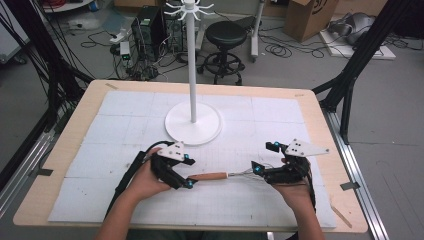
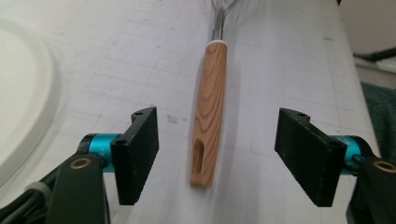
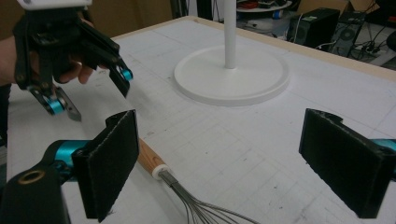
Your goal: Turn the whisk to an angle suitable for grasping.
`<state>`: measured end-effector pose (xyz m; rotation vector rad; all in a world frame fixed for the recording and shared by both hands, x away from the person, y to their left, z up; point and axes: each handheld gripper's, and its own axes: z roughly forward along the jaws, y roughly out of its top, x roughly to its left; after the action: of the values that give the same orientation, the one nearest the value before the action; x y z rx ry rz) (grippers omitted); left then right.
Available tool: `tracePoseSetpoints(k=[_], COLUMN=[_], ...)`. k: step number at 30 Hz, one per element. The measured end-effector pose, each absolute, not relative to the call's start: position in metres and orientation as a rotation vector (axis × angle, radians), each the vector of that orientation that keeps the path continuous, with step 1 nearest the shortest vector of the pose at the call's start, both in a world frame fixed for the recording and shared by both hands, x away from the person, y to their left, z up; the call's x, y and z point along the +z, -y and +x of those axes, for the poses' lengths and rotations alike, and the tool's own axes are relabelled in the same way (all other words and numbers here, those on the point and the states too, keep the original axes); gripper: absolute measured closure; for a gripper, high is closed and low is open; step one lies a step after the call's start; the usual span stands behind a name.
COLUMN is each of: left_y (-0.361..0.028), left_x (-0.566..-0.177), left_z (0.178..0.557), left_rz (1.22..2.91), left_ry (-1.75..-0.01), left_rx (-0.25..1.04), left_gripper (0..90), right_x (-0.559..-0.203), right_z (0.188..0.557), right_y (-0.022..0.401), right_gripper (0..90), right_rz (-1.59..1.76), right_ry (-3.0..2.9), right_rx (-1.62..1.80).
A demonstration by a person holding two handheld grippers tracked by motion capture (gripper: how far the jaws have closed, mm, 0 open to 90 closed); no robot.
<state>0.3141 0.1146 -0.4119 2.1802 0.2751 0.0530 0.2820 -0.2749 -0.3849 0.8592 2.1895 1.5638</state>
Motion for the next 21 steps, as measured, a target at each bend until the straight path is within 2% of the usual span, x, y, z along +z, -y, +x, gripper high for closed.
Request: tracePoseSetpoints(k=[6, 18, 21], left_y=[-0.152, -0.195, -0.204], left_x=[-0.408, -0.409, -0.409], left_z=[0.306, 0.302, 0.303], left_rz=[2.075, 1.969, 1.954], left_ry=[-0.354, -0.501, -0.515], left_rx=[0.124, 0.182, 0.199], left_gripper=[21.3, 5.9, 5.8], right_x=[-0.385, -0.389, -0.390], right_z=[0.281, 0.285, 0.287], right_y=[0.274, 0.267, 0.266], right_gripper=[11.4, 11.4, 11.4], right_rz=[0.867, 0.859, 0.866], right_ry=[-2.198, -2.228, -2.232], right_rx=[1.551, 1.535, 1.529])
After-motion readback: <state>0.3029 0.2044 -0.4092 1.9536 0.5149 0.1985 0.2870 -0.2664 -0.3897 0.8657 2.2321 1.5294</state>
